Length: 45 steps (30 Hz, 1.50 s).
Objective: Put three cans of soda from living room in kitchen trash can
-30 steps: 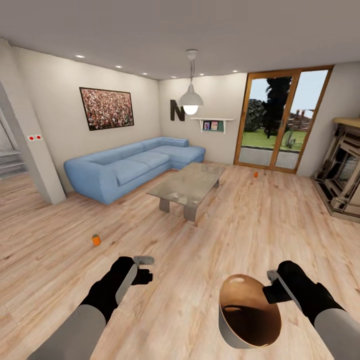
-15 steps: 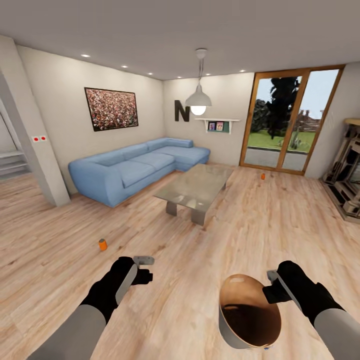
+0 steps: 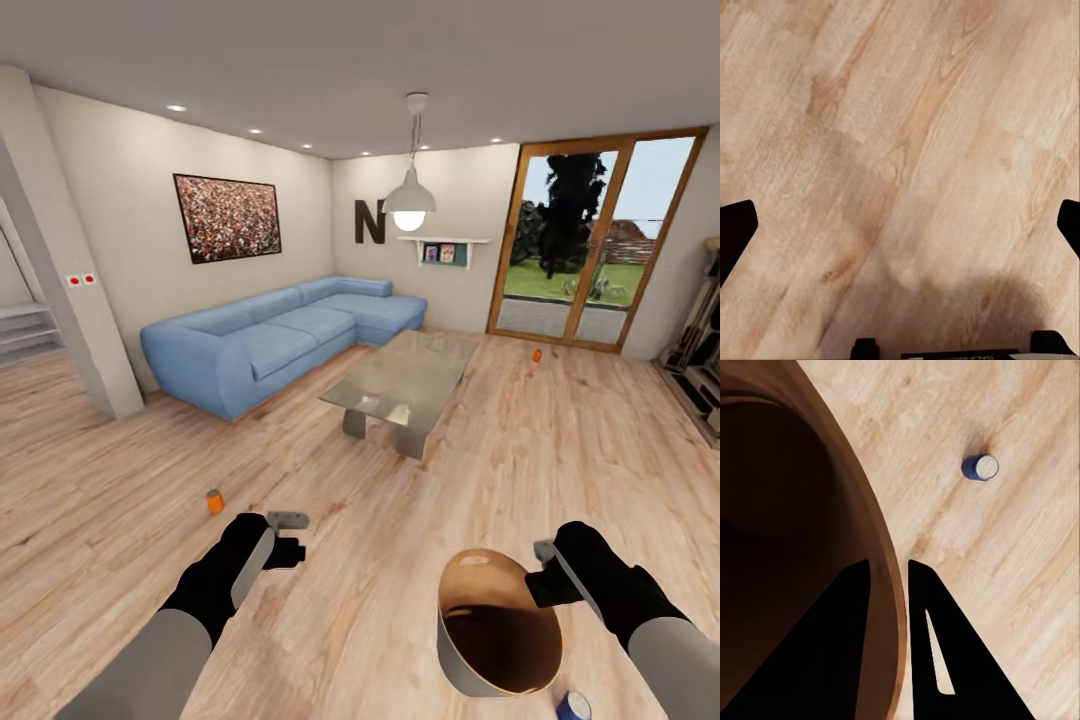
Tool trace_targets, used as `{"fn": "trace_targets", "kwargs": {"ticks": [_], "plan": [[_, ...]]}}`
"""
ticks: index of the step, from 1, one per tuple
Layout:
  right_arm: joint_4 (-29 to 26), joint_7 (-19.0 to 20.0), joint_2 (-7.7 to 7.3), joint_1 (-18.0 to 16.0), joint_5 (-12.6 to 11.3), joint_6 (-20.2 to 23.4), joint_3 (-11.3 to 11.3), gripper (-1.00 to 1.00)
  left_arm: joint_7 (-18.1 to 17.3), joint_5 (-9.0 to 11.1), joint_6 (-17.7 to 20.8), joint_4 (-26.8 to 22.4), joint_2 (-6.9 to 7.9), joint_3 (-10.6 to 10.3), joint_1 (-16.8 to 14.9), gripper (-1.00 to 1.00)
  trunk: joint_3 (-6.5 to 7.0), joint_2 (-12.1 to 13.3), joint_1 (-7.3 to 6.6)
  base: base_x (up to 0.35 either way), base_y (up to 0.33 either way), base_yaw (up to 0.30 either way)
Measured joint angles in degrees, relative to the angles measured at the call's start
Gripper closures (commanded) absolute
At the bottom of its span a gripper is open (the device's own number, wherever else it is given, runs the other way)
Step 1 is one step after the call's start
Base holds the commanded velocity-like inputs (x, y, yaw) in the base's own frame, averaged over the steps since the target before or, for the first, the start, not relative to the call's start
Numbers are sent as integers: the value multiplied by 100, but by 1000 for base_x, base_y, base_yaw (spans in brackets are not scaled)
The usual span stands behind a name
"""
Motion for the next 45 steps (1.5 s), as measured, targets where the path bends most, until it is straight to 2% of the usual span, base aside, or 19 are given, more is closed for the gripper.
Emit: {"fn": "trace_targets", "kwargs": {"ticks": [45], "plan": [[0, -1, 8, 0, 5, -1, 9, 100, 0, 9, -142, -58, 0, 53, 4, -100, 0, 0, 0, 259, 238, 0]]}}
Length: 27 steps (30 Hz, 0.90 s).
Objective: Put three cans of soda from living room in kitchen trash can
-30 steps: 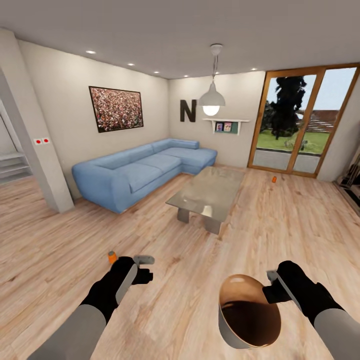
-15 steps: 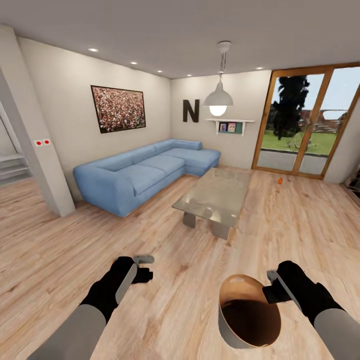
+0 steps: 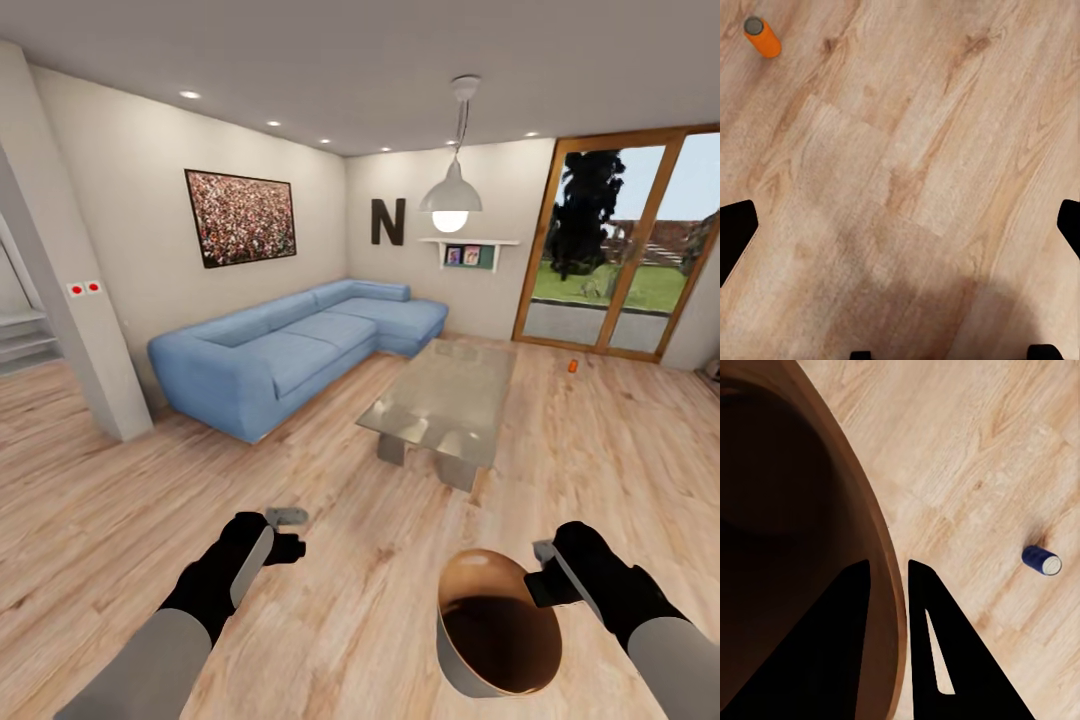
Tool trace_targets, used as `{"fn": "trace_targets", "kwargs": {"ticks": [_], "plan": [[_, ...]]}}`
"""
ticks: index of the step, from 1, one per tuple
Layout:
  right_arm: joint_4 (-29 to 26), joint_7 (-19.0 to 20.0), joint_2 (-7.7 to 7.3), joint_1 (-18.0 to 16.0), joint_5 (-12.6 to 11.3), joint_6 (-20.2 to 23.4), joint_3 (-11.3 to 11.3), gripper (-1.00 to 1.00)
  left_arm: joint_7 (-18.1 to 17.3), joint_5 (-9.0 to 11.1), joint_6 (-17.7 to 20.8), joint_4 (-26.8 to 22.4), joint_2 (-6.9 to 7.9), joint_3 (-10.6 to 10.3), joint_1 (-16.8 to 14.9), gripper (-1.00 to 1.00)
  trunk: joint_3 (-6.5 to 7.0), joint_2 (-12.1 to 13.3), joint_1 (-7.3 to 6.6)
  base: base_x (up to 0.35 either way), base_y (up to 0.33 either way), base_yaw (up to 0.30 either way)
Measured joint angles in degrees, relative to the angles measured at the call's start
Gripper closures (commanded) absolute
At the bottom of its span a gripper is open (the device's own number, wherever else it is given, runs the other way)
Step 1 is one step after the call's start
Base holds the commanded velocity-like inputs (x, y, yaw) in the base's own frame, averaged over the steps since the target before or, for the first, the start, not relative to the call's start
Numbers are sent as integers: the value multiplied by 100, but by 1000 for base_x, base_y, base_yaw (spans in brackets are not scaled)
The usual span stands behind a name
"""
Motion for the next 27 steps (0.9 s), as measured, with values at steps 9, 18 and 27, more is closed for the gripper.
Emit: {"fn": "trace_targets", "kwargs": {"ticks": [9, 18, 27], "plan": [[0, -1, 92, 0, 1, 1, 0, 100, 0, 2, 0, 1, 0, 5, -3, -100, 0, 0, 0, 276, 223, 0], [0, -2, 105, 0, 0, 1, 0, 100, 0, 253, -6, 9, 14, 2, -3, -100, 0, 0, 0, 312, 136, 0], [0, -2, 106, 0, 5, 0, 0, 100, 0, 325, -9, 27, 18, 0, -1, -100, 0, 0, 0, 333, 89, 0]]}}
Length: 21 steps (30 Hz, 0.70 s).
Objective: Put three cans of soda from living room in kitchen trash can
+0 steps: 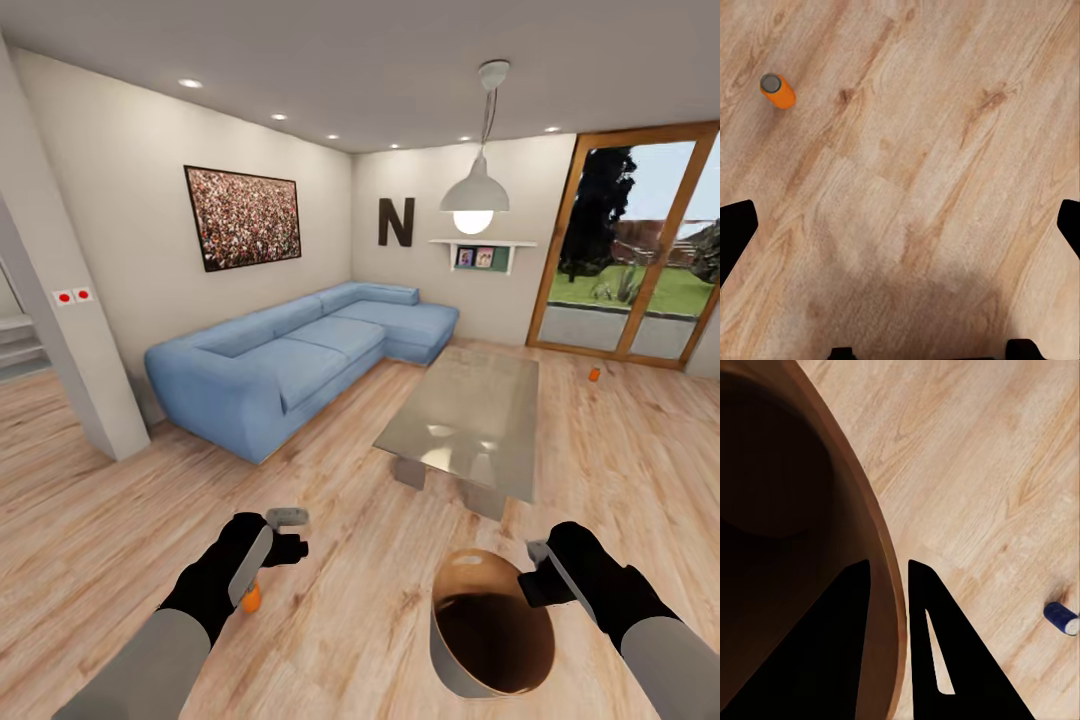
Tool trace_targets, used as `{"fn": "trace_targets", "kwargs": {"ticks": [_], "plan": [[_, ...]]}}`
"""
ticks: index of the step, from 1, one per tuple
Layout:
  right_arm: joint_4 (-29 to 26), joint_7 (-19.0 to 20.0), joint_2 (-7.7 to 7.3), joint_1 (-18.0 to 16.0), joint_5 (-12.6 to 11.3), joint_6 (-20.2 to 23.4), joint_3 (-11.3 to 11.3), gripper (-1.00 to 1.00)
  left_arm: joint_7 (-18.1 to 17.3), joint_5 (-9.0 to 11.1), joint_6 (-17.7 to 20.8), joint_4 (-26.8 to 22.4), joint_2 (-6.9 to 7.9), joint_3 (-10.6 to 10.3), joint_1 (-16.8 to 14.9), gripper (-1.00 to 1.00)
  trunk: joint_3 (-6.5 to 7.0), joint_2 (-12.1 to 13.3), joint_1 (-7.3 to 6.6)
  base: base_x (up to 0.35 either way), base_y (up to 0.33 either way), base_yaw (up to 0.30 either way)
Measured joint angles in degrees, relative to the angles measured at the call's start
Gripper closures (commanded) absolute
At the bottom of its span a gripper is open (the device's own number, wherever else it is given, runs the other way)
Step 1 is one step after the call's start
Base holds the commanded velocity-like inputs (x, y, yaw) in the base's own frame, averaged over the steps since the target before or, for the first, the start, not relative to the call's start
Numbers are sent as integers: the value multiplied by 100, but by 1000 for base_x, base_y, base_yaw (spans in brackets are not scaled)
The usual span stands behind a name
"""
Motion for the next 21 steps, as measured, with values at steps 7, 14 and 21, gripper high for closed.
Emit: {"fn": "trace_targets", "kwargs": {"ticks": [7, 14, 21], "plan": [[0, 1, 0, 0, -3, 0, 0, 100, 0, 8, 0, -4, 0, 0, 2, -100, 0, 0, 0, 327, 142, 0], [0, 2, 0, 0, 10, -1, 0, 100, 0, 9, 0, -21, 0, 0, 3, -100, 0, 0, 0, 299, 194, 0], [0, 2, 0, 0, 7, -1, 0, 100, 0, 9, 0, -16, -8, 0, 3, -100, 0, 0, 0, 278, 230, 0]]}}
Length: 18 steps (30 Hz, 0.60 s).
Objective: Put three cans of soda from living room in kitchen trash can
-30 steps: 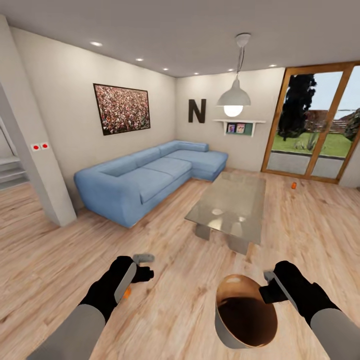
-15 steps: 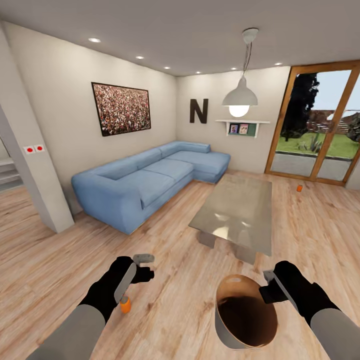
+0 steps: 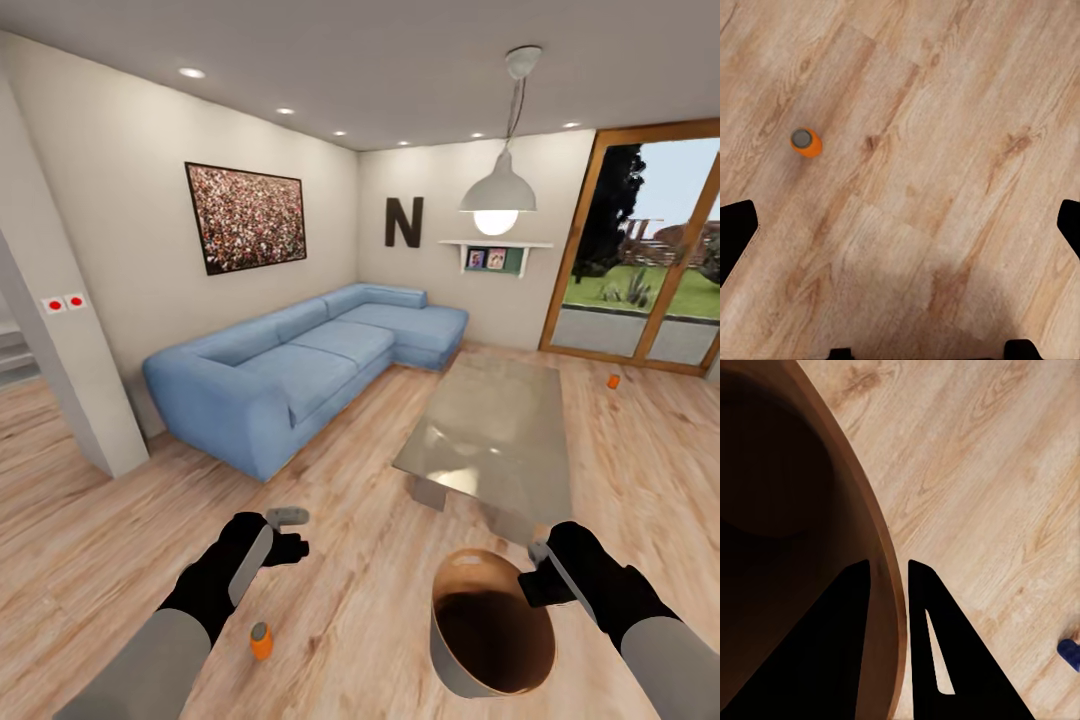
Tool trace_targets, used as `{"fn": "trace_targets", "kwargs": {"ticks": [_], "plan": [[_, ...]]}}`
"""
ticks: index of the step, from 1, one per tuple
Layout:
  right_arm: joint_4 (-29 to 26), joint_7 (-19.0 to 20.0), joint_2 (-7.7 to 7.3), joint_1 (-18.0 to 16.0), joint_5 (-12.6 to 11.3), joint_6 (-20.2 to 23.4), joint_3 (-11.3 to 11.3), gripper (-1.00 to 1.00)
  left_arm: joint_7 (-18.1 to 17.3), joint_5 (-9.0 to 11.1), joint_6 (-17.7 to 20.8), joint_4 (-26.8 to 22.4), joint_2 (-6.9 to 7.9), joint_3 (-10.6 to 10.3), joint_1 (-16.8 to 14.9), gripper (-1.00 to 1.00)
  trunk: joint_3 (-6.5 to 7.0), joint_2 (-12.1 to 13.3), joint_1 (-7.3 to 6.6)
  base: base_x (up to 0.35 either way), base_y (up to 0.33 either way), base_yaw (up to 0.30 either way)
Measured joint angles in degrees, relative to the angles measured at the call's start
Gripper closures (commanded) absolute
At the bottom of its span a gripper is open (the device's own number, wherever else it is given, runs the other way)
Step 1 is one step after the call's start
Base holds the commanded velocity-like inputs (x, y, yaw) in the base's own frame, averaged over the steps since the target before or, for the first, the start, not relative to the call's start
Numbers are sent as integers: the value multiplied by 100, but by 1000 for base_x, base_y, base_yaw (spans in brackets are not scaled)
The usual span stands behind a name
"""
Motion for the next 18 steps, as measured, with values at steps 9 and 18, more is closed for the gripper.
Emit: {"fn": "trace_targets", "kwargs": {"ticks": [9, 18], "plan": [[0, -1, 0, 0, 1, 0, 2, 100, 0, 0, 0, -1, -1, 1, -2, -100, 0, 0, 0, 280, 213, 0], [0, 0, 5, 0, 3, 0, 9, 100, -1, 0, 0, 15, -1, 7, 0, -100, 0, 0, 0, 278, 223, 0]]}}
